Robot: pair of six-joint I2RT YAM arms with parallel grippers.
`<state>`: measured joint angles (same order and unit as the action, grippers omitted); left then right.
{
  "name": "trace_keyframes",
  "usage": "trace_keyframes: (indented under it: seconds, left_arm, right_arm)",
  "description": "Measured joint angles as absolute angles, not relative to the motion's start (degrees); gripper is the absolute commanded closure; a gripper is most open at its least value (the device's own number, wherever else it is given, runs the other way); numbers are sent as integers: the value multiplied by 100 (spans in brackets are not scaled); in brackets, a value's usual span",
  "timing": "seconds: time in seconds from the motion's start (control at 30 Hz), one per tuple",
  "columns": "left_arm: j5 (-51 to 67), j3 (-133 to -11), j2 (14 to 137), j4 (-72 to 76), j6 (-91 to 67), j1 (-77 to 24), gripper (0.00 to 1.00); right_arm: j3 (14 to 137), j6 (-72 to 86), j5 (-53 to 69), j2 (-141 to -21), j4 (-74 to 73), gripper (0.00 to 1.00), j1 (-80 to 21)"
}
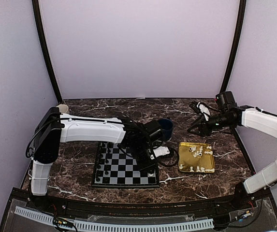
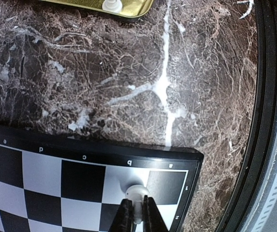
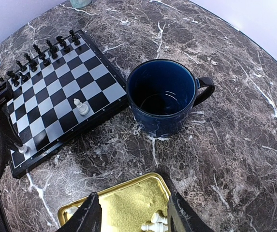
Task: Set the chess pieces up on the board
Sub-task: Move the knight to b1.
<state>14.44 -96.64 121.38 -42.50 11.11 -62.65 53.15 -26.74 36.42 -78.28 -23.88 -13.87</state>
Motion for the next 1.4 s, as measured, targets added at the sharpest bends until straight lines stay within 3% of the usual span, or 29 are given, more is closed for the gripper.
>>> trace_keyframes:
  seconds: [0.87,1.4]
  left_arm:
    - [1347,-9664,12143,-4187,1116,-6292,86]
    - [1376,-9786,12191,-4134,1028,-6326,64]
  right_arm:
    - [5284,-2724,3642,-7900,-2399,53,-1387]
    - [5374,-2746,3612,-7924,-2630,52,-1387]
